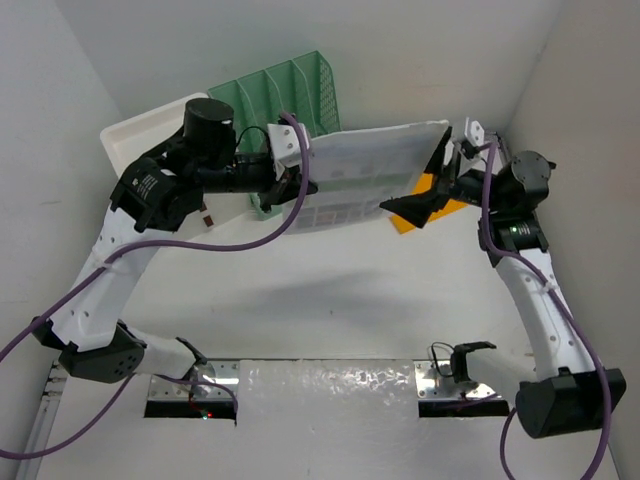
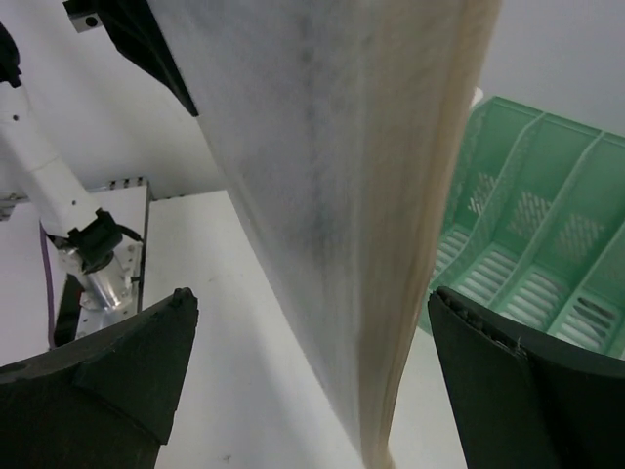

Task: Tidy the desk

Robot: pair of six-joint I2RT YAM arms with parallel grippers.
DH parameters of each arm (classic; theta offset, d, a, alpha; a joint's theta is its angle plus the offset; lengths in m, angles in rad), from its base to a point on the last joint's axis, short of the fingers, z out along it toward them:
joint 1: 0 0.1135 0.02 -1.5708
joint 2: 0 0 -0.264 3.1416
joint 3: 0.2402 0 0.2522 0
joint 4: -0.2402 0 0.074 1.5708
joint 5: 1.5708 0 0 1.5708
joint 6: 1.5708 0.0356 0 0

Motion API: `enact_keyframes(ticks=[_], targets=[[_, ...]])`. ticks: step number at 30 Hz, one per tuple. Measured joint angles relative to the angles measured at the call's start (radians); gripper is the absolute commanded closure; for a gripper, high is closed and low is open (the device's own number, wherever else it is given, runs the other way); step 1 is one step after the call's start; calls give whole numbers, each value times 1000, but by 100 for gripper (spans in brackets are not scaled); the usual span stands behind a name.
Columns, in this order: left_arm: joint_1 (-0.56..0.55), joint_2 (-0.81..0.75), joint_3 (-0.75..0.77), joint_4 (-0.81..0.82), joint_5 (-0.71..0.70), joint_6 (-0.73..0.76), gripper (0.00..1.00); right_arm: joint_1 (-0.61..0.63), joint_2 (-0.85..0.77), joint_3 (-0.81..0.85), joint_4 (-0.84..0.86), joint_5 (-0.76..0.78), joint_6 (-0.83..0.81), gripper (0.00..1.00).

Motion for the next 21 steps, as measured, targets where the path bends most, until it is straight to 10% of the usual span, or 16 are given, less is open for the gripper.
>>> enact_keyframes(ticks=[3, 7, 10, 13, 21], targets=[[0, 2, 0, 3, 20, -11, 100, 66, 57, 29, 17, 1, 7, 20], [0, 5, 0, 6, 24, -25, 100, 172, 126, 63, 12, 15, 2, 98], [6, 6, 0, 12, -26, -38, 81, 189, 136, 67, -20, 34, -1, 100], [4, 6, 0, 42, -104, -63, 4, 199, 107, 66, -61, 98, -29, 100], [4, -57, -77, 183, -612, -127, 0, 213, 51, 72, -173, 472, -100, 100]])
